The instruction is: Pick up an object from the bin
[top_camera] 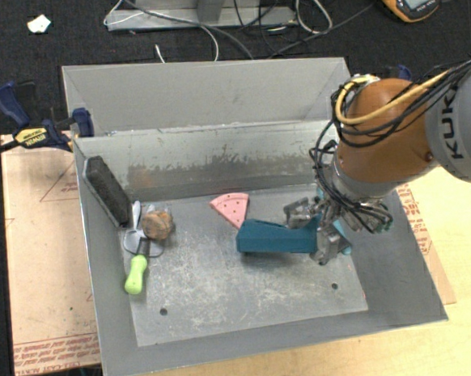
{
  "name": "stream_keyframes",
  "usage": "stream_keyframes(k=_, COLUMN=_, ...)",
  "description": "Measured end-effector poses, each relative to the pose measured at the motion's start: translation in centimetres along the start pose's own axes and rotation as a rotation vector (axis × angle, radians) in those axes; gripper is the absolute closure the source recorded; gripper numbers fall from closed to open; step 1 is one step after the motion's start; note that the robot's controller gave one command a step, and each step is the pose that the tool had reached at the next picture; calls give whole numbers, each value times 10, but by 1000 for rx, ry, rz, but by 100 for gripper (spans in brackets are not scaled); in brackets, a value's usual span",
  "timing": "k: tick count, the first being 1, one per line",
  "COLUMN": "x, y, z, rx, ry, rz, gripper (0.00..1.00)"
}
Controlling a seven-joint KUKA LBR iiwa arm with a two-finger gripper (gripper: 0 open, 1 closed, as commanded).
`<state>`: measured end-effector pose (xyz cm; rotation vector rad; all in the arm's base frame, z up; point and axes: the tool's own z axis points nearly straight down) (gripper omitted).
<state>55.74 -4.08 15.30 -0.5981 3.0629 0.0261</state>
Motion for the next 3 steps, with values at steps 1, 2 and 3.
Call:
stream_keyframes(k=1, x=-44, y=-18, z=51, rx=13, ry=-22, rz=-222, gripper=100)
stream_keyframes(k=2, x=-25, y=-4, z=-4, rx=-1, ry=-3, rz=-207, gripper=100)
stream_keyframes(k=3, x=-60, y=-16, z=56, rx=8, ry=-20, rz=-229, gripper=100)
